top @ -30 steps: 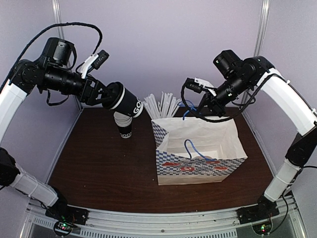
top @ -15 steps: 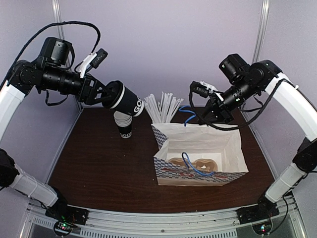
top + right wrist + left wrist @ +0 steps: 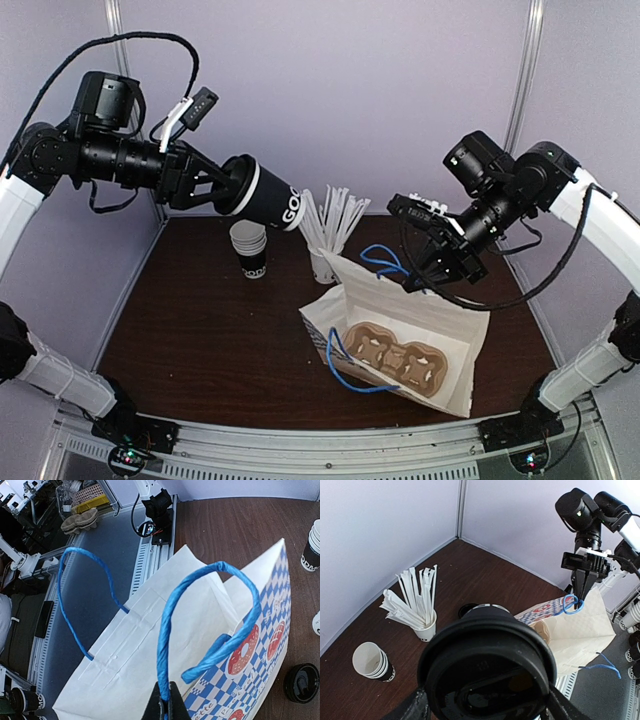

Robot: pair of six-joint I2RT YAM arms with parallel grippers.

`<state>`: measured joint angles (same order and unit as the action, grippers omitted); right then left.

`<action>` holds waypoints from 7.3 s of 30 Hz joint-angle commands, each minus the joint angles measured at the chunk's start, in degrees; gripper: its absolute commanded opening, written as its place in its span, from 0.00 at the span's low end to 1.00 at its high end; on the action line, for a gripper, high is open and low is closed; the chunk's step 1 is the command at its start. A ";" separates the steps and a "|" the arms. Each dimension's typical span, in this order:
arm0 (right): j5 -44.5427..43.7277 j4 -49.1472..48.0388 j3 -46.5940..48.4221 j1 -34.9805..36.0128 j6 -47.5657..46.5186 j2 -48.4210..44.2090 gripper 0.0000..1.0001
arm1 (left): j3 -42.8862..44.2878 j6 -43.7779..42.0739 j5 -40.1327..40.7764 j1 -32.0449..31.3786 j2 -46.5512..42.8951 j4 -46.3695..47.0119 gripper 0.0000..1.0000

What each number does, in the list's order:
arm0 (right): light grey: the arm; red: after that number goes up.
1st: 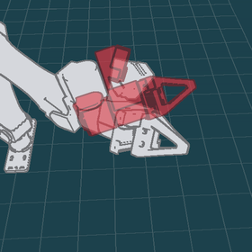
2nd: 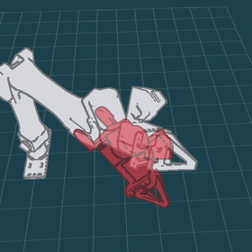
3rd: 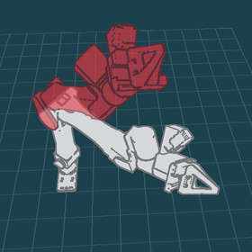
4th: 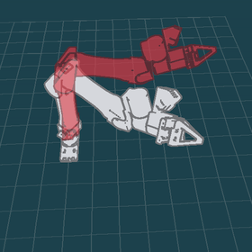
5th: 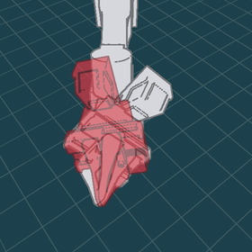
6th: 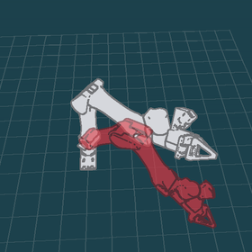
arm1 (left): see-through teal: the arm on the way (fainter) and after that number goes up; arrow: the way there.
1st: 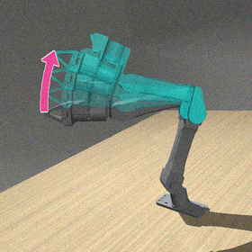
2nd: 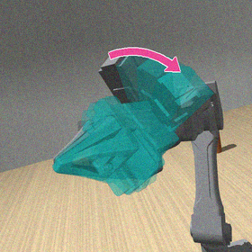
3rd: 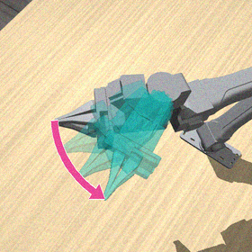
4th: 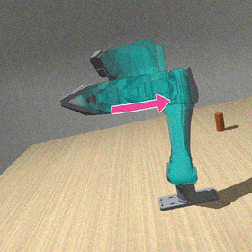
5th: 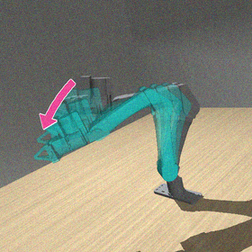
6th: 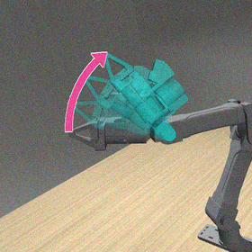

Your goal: Pack the takeout coffee

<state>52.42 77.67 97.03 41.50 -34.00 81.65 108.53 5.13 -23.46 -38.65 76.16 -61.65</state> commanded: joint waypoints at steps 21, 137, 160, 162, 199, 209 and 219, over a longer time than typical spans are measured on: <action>-24.85 -14.13 7.00 -8.27 7.10 4.25 0.00 | -3.07 -1.32 -0.62 -2.30 -0.99 3.53 0.48; 3.95 -7.62 -5.18 -1.79 2.55 -3.92 0.00 | 1.93 -40.74 20.27 -34.98 20.47 5.82 0.41; 7.34 -8.28 -4.65 -1.97 3.33 -3.51 0.00 | 3.72 -50.57 33.97 -37.02 33.73 7.63 0.38; 7.57 -8.32 -4.92 -1.95 3.24 -3.48 0.00 | 4.18 -49.96 36.42 -37.10 35.01 8.58 0.37; 11.47 0.74 -1.77 -1.53 -4.73 1.77 0.00 | -2.30 -48.07 43.59 -39.57 39.61 16.80 0.34; 9.98 5.14 -0.09 1.06 -9.20 2.09 0.00 | -1.95 -47.56 47.06 -39.40 39.33 16.68 0.34; 9.89 5.69 -0.60 1.64 -9.93 1.85 0.00 | -2.22 -46.41 46.15 -38.47 41.68 16.18 0.34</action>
<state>60.40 82.39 95.33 42.13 -42.37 83.92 107.11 -42.54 22.39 -78.37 115.63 -46.37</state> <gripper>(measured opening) 0.013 0.703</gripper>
